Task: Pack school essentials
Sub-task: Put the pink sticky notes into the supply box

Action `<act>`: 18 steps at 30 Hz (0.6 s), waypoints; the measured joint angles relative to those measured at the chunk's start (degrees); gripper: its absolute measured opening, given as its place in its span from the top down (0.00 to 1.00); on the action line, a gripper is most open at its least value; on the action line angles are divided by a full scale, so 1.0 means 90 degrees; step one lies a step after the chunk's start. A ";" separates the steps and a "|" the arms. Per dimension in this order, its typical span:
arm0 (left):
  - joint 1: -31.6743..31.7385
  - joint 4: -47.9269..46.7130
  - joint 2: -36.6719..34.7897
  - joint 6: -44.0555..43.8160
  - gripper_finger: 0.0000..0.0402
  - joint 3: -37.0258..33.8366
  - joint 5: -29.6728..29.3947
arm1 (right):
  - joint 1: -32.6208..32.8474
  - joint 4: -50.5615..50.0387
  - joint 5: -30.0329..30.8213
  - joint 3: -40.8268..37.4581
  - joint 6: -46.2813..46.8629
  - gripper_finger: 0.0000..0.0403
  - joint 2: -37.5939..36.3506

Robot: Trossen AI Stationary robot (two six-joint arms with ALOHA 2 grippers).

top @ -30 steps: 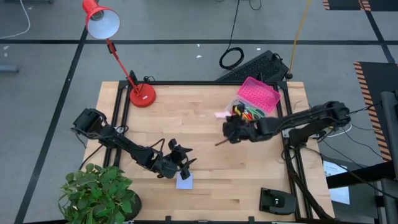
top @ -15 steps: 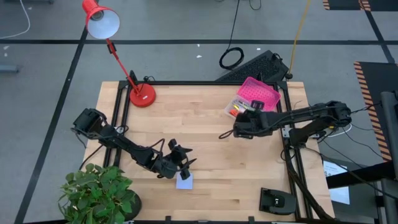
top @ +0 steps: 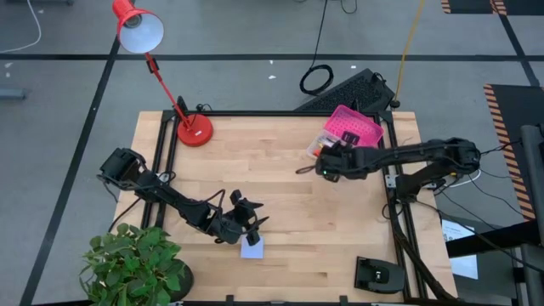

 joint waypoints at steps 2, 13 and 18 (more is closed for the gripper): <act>0.0000 0.0000 0.0000 -0.0002 0.44 0.0000 0.0000 | -0.0186 0.0484 -0.0003 -0.0056 -0.0309 0.96 0.0000; 0.0000 0.0000 0.0000 -0.0007 0.44 0.0000 0.0002 | -0.0877 0.1770 -0.0070 -0.0493 -0.1078 0.96 0.0000; 0.0000 0.0000 0.0000 0.0002 0.44 0.0000 0.0000 | -0.0916 0.1973 -0.0081 -0.0697 -0.1087 0.96 0.0000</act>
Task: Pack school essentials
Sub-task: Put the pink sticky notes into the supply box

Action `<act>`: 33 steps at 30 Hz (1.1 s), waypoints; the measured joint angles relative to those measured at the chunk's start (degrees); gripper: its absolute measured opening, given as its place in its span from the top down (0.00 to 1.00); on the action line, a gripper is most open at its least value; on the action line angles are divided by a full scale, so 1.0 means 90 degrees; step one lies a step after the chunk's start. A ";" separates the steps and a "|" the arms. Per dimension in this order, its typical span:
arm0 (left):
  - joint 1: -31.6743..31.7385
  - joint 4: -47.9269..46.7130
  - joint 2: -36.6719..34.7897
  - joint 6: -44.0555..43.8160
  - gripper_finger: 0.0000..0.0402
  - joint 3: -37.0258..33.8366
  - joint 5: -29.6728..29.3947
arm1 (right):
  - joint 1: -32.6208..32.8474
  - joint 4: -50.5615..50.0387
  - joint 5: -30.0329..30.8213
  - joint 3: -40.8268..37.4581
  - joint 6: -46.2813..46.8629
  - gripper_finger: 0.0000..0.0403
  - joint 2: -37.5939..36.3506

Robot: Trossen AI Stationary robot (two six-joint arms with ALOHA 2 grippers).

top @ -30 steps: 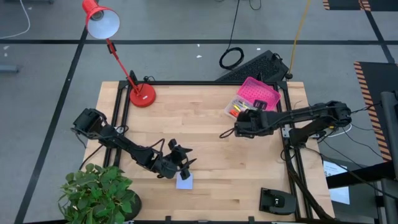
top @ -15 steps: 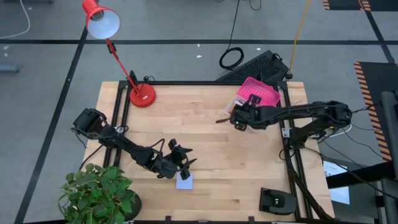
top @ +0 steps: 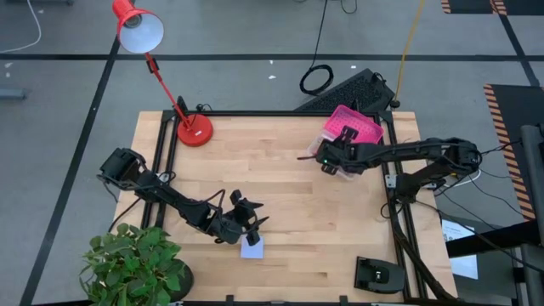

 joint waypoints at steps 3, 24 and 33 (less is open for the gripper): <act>0.0000 0.0000 0.0000 -0.0001 0.44 0.0000 -0.0002 | 0.0000 0.0193 -0.0011 -0.0110 -0.0073 0.96 0.0000; 0.0000 0.0309 0.0000 0.0108 0.44 0.0000 -0.0002 | 0.0000 0.0703 -0.0011 -0.0529 -0.0234 0.95 0.0000; 0.0000 0.0328 0.0000 0.0107 0.44 0.0000 0.0000 | -0.0024 0.0706 -0.0175 -0.0533 -0.0174 0.90 0.0001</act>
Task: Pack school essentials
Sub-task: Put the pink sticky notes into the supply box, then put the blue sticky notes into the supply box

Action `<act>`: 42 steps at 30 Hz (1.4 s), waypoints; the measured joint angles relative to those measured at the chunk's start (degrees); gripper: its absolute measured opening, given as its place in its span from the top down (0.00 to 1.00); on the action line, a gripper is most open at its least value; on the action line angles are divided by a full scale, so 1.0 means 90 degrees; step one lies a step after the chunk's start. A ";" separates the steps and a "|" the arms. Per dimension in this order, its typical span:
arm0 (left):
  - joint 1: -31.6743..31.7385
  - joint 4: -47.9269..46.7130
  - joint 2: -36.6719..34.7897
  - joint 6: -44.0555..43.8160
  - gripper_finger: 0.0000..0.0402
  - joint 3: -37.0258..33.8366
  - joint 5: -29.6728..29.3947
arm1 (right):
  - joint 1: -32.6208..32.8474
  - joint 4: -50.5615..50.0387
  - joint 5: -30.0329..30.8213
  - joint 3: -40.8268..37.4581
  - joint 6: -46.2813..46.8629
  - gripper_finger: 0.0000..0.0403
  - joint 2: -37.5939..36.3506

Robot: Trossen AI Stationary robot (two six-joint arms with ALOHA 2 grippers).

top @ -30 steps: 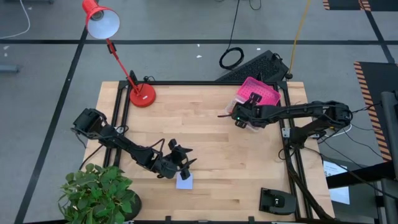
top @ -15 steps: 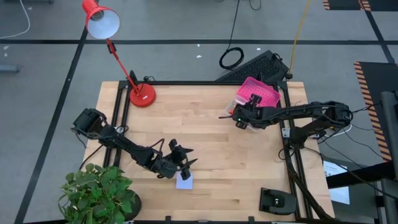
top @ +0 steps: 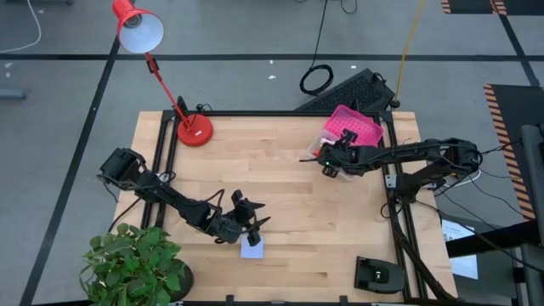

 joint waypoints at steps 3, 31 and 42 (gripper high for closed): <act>0.0000 0.0002 0.0000 -0.0005 0.44 0.0000 0.0002 | -0.0107 0.0015 -0.0482 0.0000 0.0080 0.88 0.0004; -0.0101 -0.0109 0.0002 0.0352 0.44 0.0000 0.1209 | -0.0069 0.0367 -0.2504 0.0002 0.0002 0.57 -0.1000; -0.0872 0.0128 0.0002 0.0170 0.50 0.0002 0.1741 | 0.1154 0.0678 -0.3224 -0.0281 -0.0015 0.58 -0.1721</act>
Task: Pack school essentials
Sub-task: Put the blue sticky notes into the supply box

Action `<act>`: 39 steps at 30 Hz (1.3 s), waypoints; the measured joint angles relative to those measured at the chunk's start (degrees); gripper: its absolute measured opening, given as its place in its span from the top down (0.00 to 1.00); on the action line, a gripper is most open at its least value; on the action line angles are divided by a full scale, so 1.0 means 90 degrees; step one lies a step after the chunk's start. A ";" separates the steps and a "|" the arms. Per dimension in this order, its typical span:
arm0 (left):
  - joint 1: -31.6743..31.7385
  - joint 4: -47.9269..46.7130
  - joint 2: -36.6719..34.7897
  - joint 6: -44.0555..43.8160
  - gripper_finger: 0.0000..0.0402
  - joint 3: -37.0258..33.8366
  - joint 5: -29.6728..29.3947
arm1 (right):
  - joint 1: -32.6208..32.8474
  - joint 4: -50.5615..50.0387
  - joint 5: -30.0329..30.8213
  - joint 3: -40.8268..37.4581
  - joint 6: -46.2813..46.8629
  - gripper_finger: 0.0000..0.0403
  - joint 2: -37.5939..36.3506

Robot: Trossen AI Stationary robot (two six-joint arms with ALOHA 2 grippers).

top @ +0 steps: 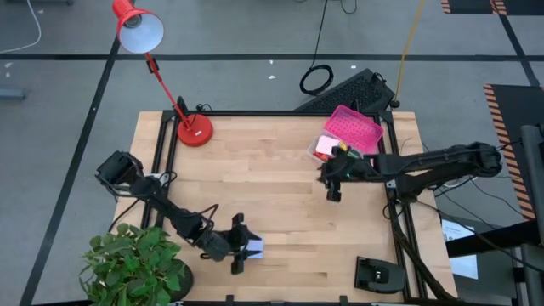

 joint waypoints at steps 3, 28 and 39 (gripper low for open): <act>-0.0160 -0.0022 0.0000 -0.0149 0.58 0.0019 -0.0003 | 0.0391 0.0479 -0.0085 -0.0181 -0.0239 0.58 -0.0016; -0.0714 -0.1601 0.0139 -0.0336 0.95 0.0733 -0.0240 | 0.2581 0.4331 -0.0051 -0.0256 0.0823 0.59 0.1453; -0.0690 -0.1489 0.0532 0.0008 0.72 0.0733 0.0138 | 0.2765 0.3968 -0.0044 -0.0254 0.1055 0.59 0.1589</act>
